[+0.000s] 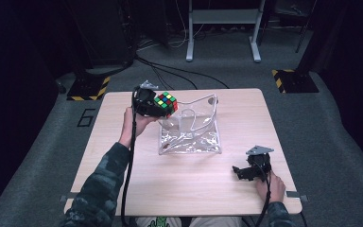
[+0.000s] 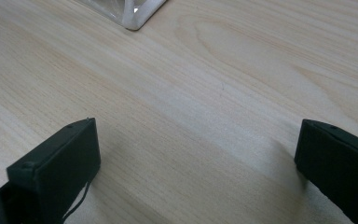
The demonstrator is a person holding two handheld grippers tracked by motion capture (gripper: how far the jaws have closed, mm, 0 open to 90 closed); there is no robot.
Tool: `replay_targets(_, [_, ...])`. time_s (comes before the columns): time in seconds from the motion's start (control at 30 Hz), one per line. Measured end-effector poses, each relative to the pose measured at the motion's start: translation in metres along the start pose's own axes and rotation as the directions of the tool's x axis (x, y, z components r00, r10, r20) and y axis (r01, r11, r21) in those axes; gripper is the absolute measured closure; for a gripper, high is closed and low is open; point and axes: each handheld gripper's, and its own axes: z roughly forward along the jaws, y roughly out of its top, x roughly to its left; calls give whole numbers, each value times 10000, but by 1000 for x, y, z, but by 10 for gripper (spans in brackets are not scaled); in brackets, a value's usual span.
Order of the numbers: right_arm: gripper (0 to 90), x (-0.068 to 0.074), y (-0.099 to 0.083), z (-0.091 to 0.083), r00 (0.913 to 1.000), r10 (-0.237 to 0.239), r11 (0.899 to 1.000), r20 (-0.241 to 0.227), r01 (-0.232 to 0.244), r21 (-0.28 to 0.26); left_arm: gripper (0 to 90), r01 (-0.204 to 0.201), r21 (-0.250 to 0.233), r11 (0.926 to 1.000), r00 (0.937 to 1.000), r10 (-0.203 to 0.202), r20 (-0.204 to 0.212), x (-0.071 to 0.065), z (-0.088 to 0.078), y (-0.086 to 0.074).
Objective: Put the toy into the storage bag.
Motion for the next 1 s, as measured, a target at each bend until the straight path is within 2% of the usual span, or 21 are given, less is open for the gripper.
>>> replay_targets(0.1, [0, 0, 0, 0, 10000, 0, 10000, -2, 0, 1, 335, 39, 24, 10000, 9998, -38, -196, 0, 5, 1])
replay_targets(0.63, [0, 0, 0, 0, 10000, -10, 10000, -18, 10, 0, 335, 152, 18, 9999, 9986, -151, -516, 0, 14, 11])
replay_targets(0.8, [0, 0, 0, 0, 10000, -16, 10000, -14, 16, 2, 335, -34, 92, 10000, 9971, 41, -755, -1, 15, 12])
replay_targets(0.9, [0, 0, 0, 0, 10000, -11, 10000, -15, 11, 1, 335, 133, 62, 9999, 9965, -127, -830, -1, 19, 13])
replay_targets(1.0, [0, 0, 0, 0, 10000, -14, 10000, -16, 14, 3, 336, 138, 180, 9997, 9964, -123, -838, 0, 22, 15])
